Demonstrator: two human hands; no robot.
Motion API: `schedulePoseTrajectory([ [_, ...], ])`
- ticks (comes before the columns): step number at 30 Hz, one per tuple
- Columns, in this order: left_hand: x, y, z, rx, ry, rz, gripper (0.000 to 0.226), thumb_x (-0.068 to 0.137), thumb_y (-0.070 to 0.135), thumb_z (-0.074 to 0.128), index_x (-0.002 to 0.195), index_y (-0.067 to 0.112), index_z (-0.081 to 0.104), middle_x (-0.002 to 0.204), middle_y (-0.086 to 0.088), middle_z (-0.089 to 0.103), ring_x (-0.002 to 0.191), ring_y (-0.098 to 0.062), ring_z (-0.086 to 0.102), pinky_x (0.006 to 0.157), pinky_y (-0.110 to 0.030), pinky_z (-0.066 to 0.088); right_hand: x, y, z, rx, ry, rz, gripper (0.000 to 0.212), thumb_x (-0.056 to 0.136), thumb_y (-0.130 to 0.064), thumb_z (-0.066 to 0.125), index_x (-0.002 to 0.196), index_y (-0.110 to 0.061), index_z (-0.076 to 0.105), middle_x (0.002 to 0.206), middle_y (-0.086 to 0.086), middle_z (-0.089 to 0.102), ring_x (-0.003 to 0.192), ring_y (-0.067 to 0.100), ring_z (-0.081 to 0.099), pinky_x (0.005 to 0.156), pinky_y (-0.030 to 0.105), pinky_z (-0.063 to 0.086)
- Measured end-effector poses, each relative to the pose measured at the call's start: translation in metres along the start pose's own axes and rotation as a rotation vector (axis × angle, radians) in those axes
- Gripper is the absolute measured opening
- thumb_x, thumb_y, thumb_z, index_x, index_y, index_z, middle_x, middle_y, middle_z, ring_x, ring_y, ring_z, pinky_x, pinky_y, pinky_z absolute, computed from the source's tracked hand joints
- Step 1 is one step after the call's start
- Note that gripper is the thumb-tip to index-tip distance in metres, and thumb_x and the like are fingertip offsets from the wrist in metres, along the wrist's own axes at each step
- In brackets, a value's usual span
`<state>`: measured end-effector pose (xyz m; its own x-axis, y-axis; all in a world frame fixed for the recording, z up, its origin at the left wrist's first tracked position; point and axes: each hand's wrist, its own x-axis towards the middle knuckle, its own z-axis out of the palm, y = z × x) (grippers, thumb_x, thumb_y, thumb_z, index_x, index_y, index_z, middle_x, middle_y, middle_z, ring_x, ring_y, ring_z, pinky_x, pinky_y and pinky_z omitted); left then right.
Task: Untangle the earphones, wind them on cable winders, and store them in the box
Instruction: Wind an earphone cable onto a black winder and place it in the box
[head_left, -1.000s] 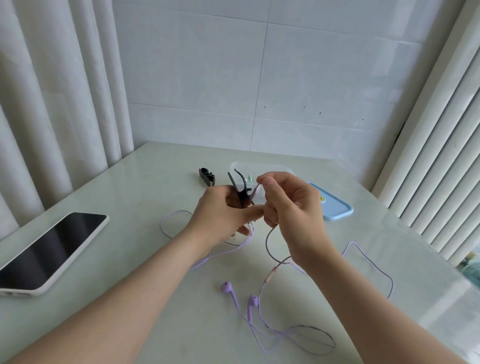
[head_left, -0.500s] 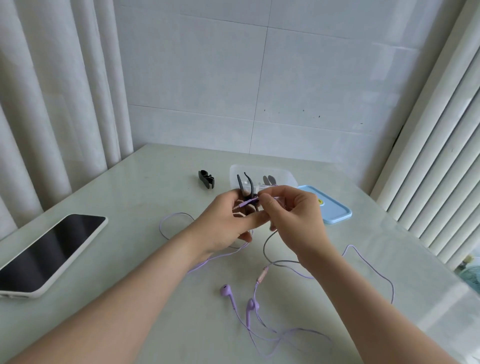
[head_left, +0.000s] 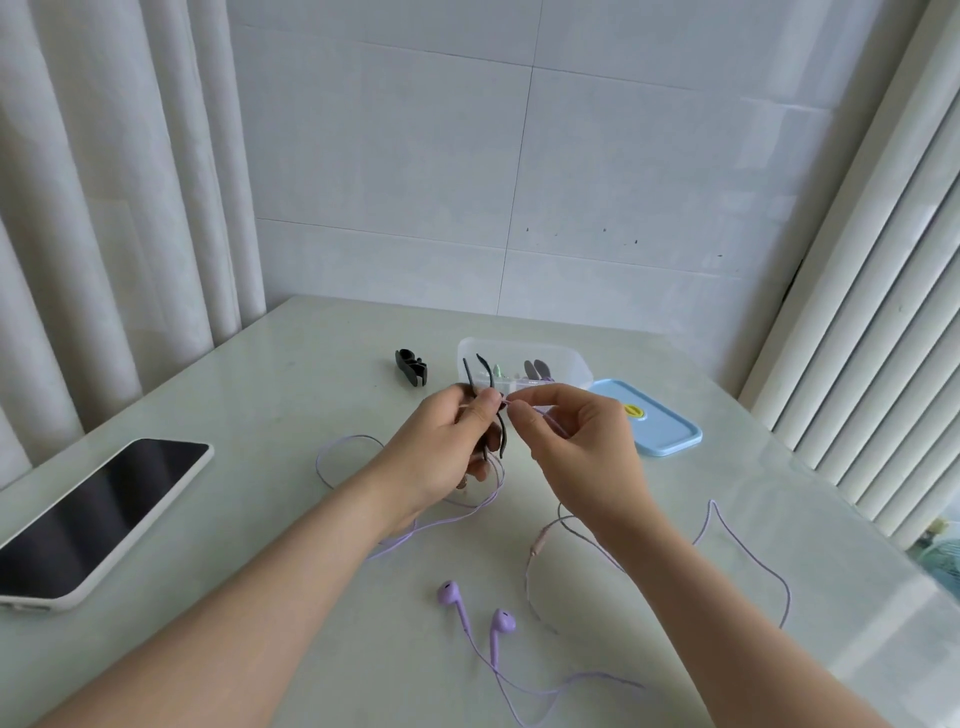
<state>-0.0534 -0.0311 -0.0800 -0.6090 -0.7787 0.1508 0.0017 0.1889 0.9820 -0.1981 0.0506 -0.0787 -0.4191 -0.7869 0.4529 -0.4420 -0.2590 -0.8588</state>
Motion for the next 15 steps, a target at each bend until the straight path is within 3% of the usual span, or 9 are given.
schedulePoseTrajectory([
  [3,0.0021,0.0010,-0.0013,-0.055,0.035,0.002,0.031,0.113,0.032,0.044,0.114,0.012,0.068,0.079,-0.003,0.066,0.073,-0.022,0.057,0.065,-0.027,0.050,-0.0005,-0.0009,0.0014,-0.083,0.045,-0.034,0.014,0.096,-0.027,0.072,0.085,-0.029,0.080,0.058,-0.014,0.060,0.056,0.016,0.048,0.059,0.032,0.042],
  [5,0.0013,0.0021,-0.0016,-0.047,0.033,0.009,0.033,0.113,0.029,0.043,0.115,0.010,0.070,0.082,-0.005,0.068,0.075,-0.021,0.058,0.055,-0.015,0.047,-0.0002,-0.0020,0.0018,-0.139,0.084,-0.049,0.012,0.095,-0.027,0.073,0.085,-0.029,0.080,0.077,-0.017,0.075,0.072,0.013,0.066,0.074,0.036,0.056],
  [8,0.0012,0.0001,-0.0019,-0.045,0.009,0.004,0.036,0.114,0.026,0.041,0.114,0.007,0.072,0.089,-0.005,0.072,0.074,-0.020,0.059,0.051,-0.012,0.043,-0.0002,-0.0002,0.0011,-0.182,0.102,-0.075,0.011,0.093,-0.026,0.073,0.085,-0.030,0.080,0.082,-0.014,0.077,0.081,0.012,0.068,0.084,0.039,0.057],
  [12,0.0035,-0.0008,-0.0052,-0.058,-0.041,0.011,0.033,0.113,0.023,0.044,0.113,0.010,0.074,0.091,-0.002,0.075,0.074,-0.015,0.063,0.060,-0.017,0.049,0.0008,0.0004,-0.0008,-0.170,0.091,-0.070,0.012,0.094,-0.023,0.072,0.084,-0.028,0.079,0.078,-0.017,0.075,0.076,0.010,0.067,0.076,0.034,0.054],
  [15,0.0061,-0.0005,-0.0065,-0.095,-0.073,-0.031,0.032,0.113,0.024,0.044,0.113,0.011,0.074,0.091,-0.004,0.074,0.078,-0.018,0.062,0.072,-0.029,0.054,0.0003,0.0007,-0.0024,-0.123,0.023,-0.005,0.014,0.098,-0.024,0.070,0.086,-0.025,0.076,0.062,-0.018,0.062,0.059,0.006,0.050,0.061,0.024,0.041],
])
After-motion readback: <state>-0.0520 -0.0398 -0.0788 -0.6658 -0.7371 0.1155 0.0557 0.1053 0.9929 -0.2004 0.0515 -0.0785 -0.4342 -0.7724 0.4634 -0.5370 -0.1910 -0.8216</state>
